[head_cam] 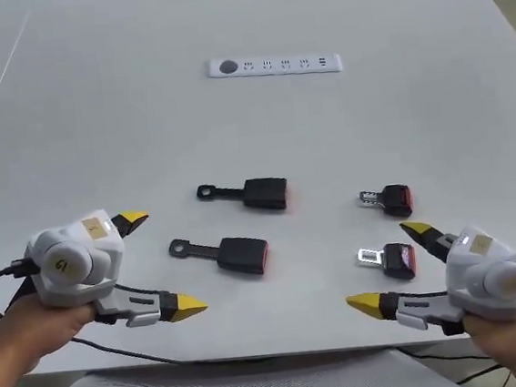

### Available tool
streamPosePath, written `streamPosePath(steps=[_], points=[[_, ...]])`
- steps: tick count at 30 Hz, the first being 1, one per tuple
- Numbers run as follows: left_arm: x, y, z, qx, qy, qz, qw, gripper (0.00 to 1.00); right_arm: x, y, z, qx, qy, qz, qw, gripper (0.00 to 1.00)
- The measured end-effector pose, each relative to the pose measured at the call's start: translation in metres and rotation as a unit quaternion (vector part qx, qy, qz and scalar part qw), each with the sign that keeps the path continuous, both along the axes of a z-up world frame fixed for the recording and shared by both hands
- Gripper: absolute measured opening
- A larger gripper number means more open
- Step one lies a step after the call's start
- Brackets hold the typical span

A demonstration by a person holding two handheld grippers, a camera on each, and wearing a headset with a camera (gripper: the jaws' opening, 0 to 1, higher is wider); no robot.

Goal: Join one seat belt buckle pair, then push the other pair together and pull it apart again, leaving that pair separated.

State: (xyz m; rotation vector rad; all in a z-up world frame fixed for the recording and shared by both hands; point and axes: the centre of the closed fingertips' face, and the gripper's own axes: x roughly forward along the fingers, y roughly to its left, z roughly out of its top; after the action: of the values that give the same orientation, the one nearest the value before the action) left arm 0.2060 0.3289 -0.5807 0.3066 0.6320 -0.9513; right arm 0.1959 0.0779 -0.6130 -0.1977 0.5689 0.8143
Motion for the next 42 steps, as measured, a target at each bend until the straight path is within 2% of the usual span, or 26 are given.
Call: streamPosePath(steps=[5, 7, 10, 16, 25, 35, 37, 42], points=[[0.001, 0.0, -0.004, 0.007, 0.004, -0.003, 1.0, 1.0, 0.001, -0.006, -0.004, -0.016, 0.005, 0.008, 0.9998, 0.92], [0.001, 0.0, -0.006, 0.018, 0.002, -0.012, 0.9998, 0.99, 0.002, -0.009, -0.005, -0.017, 0.006, 0.008, 0.9998, 0.91], [0.001, -0.002, -0.008, 0.02, 0.004, -0.015, 0.9997, 0.99, 0.004, -0.013, -0.005, -0.016, 0.007, 0.007, 0.9998, 0.9], [0.007, -0.005, -0.01, 0.03, 0.003, -0.023, 0.9993, 0.99, 0.006, -0.022, -0.009, -0.031, 0.015, 0.014, 0.9993, 0.89], [0.01, -0.012, -0.017, 0.037, 0.013, -0.04, 0.9984, 0.99, 0.011, -0.034, -0.012, -0.039, 0.022, 0.024, 0.9987, 0.86], [0.016, -0.023, -0.029, 0.057, 0.024, -0.077, 0.9951, 0.95, 0.012, -0.042, -0.024, -0.052, 0.049, 0.051, 0.9962, 0.81], [0.016, -0.026, -0.032, 0.061, 0.025, -0.084, 0.9943, 0.95, 0.011, -0.043, -0.028, -0.053, 0.061, 0.06, 0.9949, 0.79], [0.019, -0.033, -0.04, 0.065, 0.032, -0.101, 0.9922, 0.94, 0.013, -0.046, -0.033, -0.065, 0.07, 0.079, 0.9922, 0.77]])
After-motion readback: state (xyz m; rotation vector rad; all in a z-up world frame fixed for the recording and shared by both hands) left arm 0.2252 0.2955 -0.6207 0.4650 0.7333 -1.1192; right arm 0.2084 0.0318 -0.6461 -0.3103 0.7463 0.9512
